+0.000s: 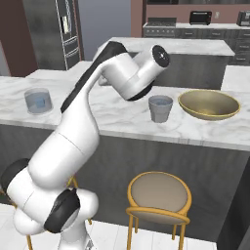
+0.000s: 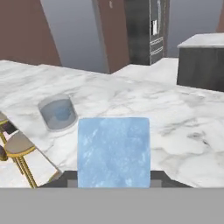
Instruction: There are four ice cubes in the ice bowl. Place two ice cubes in each glass of water.
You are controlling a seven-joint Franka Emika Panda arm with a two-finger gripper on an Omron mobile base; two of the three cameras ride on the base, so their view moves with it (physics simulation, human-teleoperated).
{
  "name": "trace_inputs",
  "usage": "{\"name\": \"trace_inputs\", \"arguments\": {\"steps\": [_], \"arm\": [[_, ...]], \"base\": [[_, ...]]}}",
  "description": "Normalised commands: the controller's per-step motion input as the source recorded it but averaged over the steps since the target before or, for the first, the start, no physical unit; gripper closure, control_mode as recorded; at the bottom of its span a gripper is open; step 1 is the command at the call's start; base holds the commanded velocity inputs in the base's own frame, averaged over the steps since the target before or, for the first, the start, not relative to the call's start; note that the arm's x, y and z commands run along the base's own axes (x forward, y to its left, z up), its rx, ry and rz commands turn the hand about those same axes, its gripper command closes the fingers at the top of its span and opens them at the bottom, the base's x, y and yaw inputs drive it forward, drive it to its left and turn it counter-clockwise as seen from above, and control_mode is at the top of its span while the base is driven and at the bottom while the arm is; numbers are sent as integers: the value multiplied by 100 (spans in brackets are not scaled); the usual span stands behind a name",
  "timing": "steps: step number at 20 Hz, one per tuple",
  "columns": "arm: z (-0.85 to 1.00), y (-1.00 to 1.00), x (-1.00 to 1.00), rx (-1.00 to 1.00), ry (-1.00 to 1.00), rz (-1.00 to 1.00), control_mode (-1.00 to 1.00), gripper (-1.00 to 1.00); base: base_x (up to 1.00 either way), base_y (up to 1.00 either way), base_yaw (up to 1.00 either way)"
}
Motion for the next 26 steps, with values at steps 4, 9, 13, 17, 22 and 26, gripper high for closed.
{"name": "trace_inputs", "arguments": {"steps": [4, 9, 13, 17, 22, 26], "arm": [[0, 77, 60, -9, 30, 24, -100, 100], [-2, 93, 44, -23, 30, 0, -100, 100], [-7, 99, 44, -31, 23, 0, -100, 100], [-10, 100, 40, -29, 14, 0, -100, 100], [-19, 100, 25, -23, 3, 0, -100, 100], [-10, 82, 9, -10, -2, 0, -100, 100]], "base": [[0, 0, 0], [0, 0, 0], [0, 0, 0], [0, 0, 0], [0, 0, 0], [0, 0, 0]]}}
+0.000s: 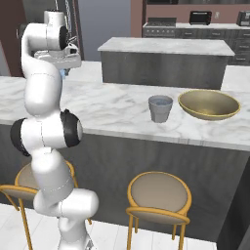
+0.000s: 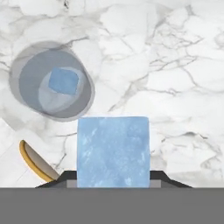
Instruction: There are four ice cubes in the ice bowl. Place two ice cubes in each glass of water.
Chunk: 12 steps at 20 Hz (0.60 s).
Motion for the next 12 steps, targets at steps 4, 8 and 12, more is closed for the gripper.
{"name": "trace_inputs", "arguments": {"steps": [4, 8, 12], "arm": [[-37, 42, 0, 3, -22, 0, -100, 100], [-67, 32, 0, 16, -35, 0, -100, 100], [-81, 14, -2, 16, -39, 2, -100, 100]], "base": [[0, 0, 0], [0, 0, 0], [0, 0, 0]]}}
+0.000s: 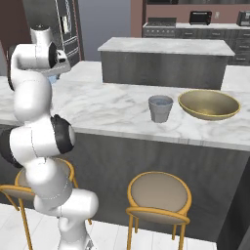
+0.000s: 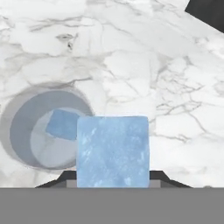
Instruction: There are four ice cubes in the ice bowl. Place two ice cubes in each glass of water.
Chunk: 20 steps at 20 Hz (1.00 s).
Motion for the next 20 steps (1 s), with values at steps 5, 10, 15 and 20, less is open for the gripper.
{"name": "trace_inputs", "arguments": {"steps": [5, 10, 15, 20], "arm": [[-24, 8, 0, 19, -23, 1, -100, 100], [57, 0, -4, 20, -5, 6, -100, 100], [71, 16, 0, 7, 17, 6, -100, 100], [-4, 49, 0, -1, 32, 3, -100, 100]], "base": [[0, 0, 0], [0, 0, 0], [0, 0, 0], [0, 0, 0]]}}
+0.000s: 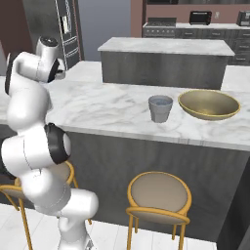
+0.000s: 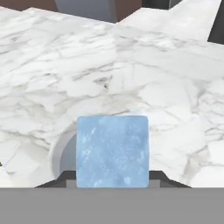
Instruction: There are four ice cubes in the ice bowl. Place two ice cubes in each glass of water.
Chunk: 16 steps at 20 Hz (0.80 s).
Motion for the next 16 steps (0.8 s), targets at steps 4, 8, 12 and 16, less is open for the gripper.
{"name": "trace_inputs", "arguments": {"steps": [4, 8, 12, 16], "arm": [[-33, 41, 0, -4, 20, 2, -100, 100], [-43, 28, 0, -3, 8, 1, -100, 100], [-46, 1, 2, -2, 1, 0, -100, 100], [-35, 0, 13, 0, 0, 0, -100, 100]], "base": [[0, 0, 0], [0, 0, 0], [0, 0, 0], [0, 0, 0]]}}
